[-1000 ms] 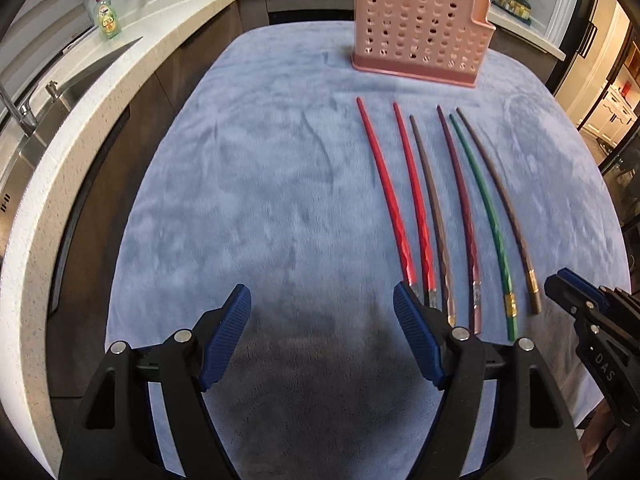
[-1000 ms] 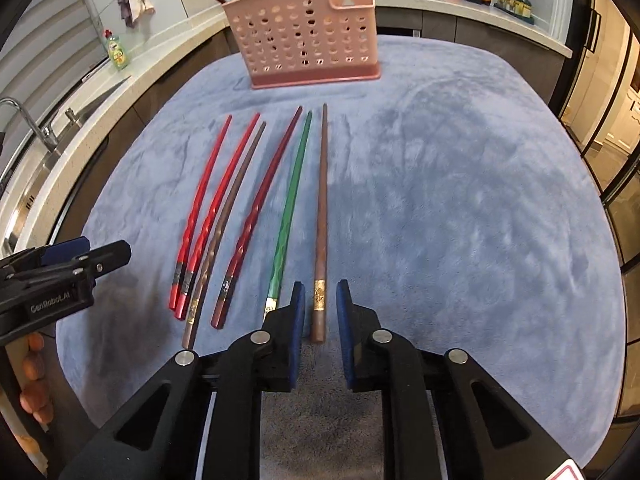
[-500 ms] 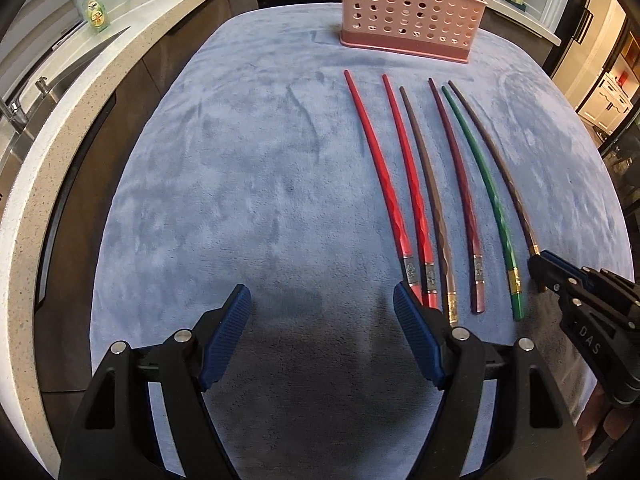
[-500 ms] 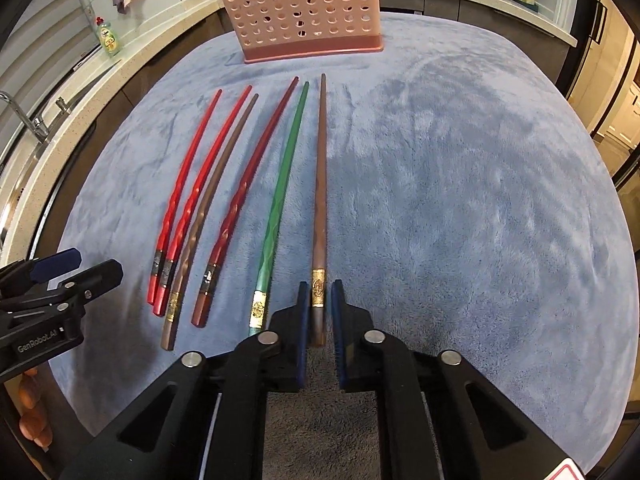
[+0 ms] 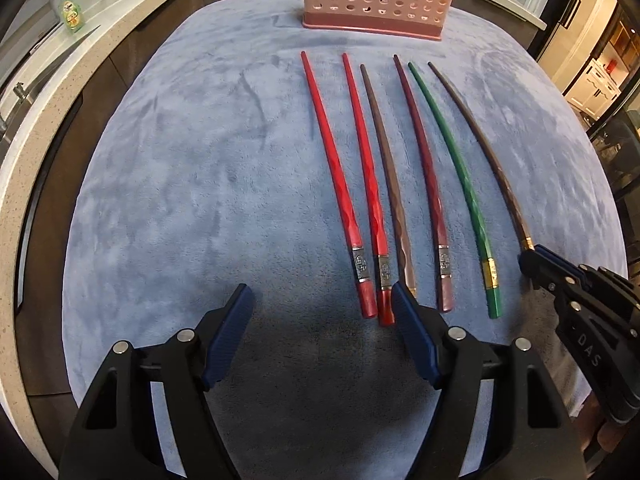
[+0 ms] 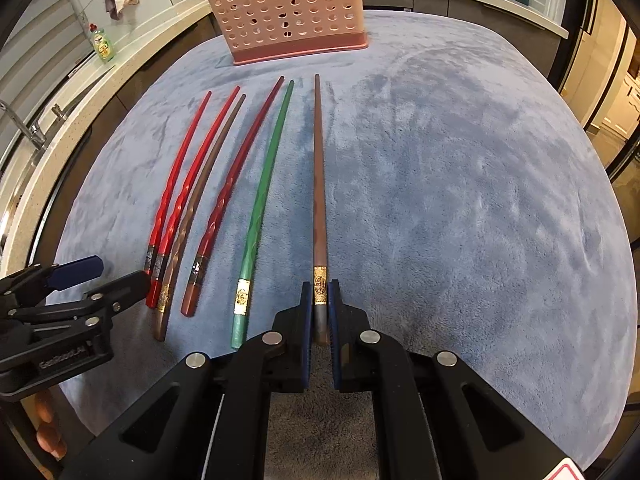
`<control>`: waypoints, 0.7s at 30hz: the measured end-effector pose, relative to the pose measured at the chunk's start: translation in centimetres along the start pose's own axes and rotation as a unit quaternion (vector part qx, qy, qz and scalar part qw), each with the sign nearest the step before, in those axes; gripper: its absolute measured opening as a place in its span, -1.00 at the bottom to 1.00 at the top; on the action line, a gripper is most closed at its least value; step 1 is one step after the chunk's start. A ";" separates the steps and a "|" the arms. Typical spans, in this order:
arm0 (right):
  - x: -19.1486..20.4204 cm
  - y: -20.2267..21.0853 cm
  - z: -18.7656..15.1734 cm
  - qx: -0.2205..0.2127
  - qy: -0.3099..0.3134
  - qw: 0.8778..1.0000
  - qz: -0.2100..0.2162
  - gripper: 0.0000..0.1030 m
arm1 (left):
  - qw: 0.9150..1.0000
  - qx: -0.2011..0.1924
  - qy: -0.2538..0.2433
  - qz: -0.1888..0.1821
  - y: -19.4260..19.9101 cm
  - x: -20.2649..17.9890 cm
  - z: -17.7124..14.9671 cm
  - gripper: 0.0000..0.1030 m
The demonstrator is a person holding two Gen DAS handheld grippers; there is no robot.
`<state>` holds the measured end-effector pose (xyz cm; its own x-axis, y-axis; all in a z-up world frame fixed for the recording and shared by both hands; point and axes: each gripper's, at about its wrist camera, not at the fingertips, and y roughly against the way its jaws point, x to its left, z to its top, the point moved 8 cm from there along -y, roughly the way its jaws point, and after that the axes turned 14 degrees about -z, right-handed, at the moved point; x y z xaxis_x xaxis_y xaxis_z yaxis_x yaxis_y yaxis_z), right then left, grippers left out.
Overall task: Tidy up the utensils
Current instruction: 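Grasp a red chopstick with the left tool while the right tool grasps the brown one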
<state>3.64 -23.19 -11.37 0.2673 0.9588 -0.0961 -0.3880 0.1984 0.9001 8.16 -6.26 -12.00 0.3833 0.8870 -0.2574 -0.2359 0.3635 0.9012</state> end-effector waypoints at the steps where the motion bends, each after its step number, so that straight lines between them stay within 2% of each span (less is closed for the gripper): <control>1: -0.1 0.0 0.0 0.000 -0.001 1.000 0.001 -0.87 | 1.000 0.000 0.002 -0.001 -0.1 0.0 0.0 0.28; 13: -0.2 -0.2 -0.1 0.001 -0.005 1.000 0.004 -0.86 | 1.000 -0.001 0.021 0.003 -0.6 1.3 0.9 0.31; 21: -0.1 -0.2 -0.1 0.001 -0.005 1.000 0.004 -0.86 | 1.000 0.003 0.017 0.012 -1.1 1.4 0.7 0.24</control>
<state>3.56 -23.34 -11.61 0.2726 0.9583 -0.0858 -0.3883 0.1912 0.9015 9.58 -5.67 -13.13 0.3465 0.9050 -0.2469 -0.2392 0.3397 0.9096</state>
